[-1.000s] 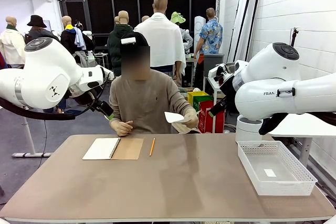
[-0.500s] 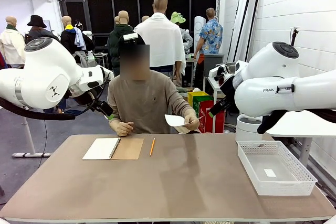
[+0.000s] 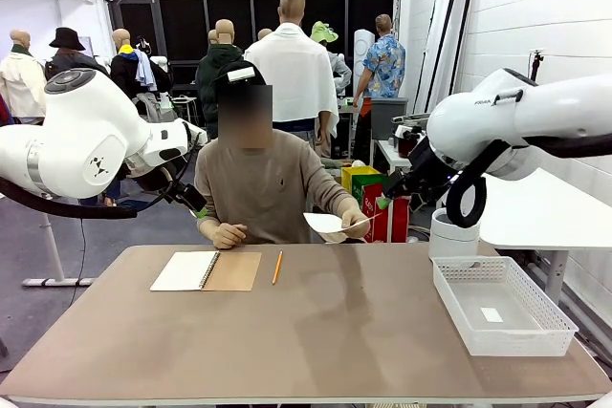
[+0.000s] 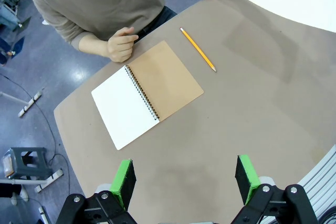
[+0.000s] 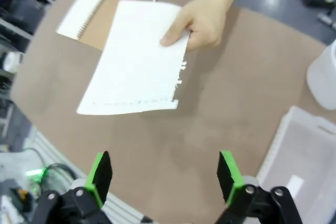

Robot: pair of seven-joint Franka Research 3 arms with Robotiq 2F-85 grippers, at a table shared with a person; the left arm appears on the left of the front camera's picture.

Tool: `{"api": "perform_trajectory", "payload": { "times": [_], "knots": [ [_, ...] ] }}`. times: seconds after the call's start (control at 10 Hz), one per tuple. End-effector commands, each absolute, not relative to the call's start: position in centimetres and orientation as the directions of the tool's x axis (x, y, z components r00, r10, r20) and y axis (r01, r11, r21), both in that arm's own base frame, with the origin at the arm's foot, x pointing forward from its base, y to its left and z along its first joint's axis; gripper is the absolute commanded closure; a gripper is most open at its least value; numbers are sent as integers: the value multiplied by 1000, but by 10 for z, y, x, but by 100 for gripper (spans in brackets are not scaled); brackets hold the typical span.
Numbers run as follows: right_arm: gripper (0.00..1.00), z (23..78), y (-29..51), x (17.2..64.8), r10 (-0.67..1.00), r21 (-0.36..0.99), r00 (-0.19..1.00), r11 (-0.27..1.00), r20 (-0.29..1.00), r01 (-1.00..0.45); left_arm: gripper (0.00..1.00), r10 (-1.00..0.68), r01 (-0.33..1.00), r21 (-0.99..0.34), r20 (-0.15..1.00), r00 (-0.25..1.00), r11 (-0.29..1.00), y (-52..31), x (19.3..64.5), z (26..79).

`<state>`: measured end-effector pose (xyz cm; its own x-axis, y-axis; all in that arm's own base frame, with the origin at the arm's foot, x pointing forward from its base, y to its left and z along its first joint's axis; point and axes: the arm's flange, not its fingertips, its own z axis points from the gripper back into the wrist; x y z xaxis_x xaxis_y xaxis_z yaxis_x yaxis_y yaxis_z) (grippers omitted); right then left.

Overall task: Sort the paper based on its condition.
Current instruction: If a person hands you a paper, place it in the Organizing basket , and if it's crumpled, put it in the Trash can.

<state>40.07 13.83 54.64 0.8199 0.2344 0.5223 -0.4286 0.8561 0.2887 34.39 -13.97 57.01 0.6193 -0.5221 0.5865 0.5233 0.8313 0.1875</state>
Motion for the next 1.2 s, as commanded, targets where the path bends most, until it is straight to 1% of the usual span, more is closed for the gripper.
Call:
{"api": "perform_trajectory", "payload": {
  "times": [0.0, 0.2, 0.3, 0.4, 0.8, 0.9, 1.0, 1.1],
  "knots": [
    [0, 541, 129, 416, 131, 417, 879, 842, 458, -343, 0, -521, 522, 187, 587, 620, 832, -139, 344, 570],
    [0, 528, 122, 422, 100, 476, 905, 824, 414, -309, 0, -521, 522, 187, 587, 620, 832, -139, 344, 570],
    [0, 526, 121, 421, 119, 453, 907, 836, 405, -311, 0, -521, 522, 187, 587, 620, 832, -139, 344, 570],
    [0, 528, 122, 417, 105, 438, 895, 843, 433, -311, 0, -521, 522, 187, 587, 620, 832, -139, 344, 570],
    [0, 527, 122, 416, 101, 434, 901, 850, 422, -299, 0, -521, 522, 187, 587, 620, 832, -139, 344, 570],
    [0, 525, 123, 437, -6, 548, 940, 814, 340, -193, 0, -521, 522, 187, 587, 620, 832, -139, 344, 570],
    [0, 520, 122, 453, -62, 645, 972, 758, 227, -103, 0, -521, 522, 187, 587, 620, 832, -139, 344, 570],
    [0, 514, 120, 461, -60, 671, 984, 738, 166, -68, 0, -521, 522, 187, 587, 620, 832, -139, 344, 570]
  ]
}}
